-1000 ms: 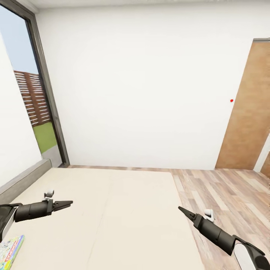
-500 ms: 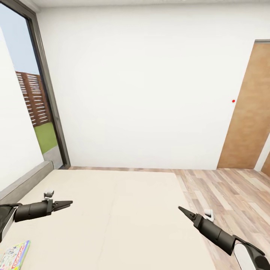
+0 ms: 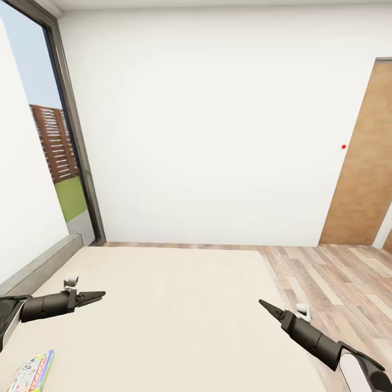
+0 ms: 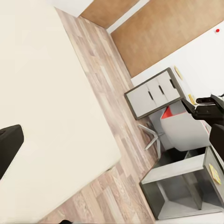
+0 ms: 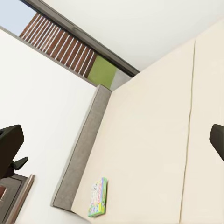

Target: Put all the toys in the child's room - the three board games (two on the bed and one on the table), the two jigsaw puzzles on the table, and the tennis ball on the table - inside the toy box on the table in the child's room.

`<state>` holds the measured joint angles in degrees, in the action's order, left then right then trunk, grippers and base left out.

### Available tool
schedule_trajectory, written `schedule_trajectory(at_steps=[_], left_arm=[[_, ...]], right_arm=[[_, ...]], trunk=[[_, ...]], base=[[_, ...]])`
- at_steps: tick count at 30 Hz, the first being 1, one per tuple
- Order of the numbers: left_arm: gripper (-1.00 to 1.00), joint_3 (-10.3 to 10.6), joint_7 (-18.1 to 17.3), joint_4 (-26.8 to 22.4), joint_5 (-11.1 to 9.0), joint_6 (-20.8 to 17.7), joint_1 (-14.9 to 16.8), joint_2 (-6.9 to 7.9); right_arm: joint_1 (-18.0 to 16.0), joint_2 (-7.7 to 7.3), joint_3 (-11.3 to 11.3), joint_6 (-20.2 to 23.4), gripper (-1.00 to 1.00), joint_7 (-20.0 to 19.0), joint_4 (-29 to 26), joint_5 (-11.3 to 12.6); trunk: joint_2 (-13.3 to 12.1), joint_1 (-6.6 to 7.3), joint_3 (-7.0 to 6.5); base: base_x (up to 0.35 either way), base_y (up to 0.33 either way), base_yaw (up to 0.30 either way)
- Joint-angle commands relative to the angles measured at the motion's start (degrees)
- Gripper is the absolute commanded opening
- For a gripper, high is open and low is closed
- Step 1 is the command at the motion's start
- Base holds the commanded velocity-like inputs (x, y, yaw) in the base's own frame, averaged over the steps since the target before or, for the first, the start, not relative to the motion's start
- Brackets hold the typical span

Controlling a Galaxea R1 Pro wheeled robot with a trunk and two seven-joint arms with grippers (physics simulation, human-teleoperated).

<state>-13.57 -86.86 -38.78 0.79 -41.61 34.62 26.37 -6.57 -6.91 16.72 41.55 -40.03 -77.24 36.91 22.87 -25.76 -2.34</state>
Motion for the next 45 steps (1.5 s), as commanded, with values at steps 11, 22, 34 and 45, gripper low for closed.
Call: schedule_trajectory(at_steps=[11,22,34,45], left_arm=[[1.0,-0.05,-0.24,0.03,0.09,-0.61,0.01,0.0],[1.0,-0.05,-0.24,0.04,0.09,-0.63,0.01,0.0],[1.0,-0.05,-0.25,0.02,0.09,-0.64,0.01,0.0],[1.0,-0.05,-0.24,0.02,0.09,-0.65,0.01,0.0]], right_arm=[[-0.02,0.03,0.07,0.37,1.0,-0.1,-0.01,0.26],[-0.02,0.02,0.07,0.37,1.0,-0.11,-0.01,0.26],[-0.02,0.01,0.07,0.37,1.0,-0.08,-0.01,0.27],[-0.02,0.04,0.0,0.37,1.0,-0.05,-0.01,0.27]], trunk=[[0.04,-0.02,-0.1],[0.04,-0.02,-0.62],[0.04,-0.02,-0.68],[0.04,-0.02,-0.33]], base=[[0.0,0.273,-0.039],[0.0,0.282,-0.166],[0.0,0.284,-0.018],[0.008,0.287,-0.001]])
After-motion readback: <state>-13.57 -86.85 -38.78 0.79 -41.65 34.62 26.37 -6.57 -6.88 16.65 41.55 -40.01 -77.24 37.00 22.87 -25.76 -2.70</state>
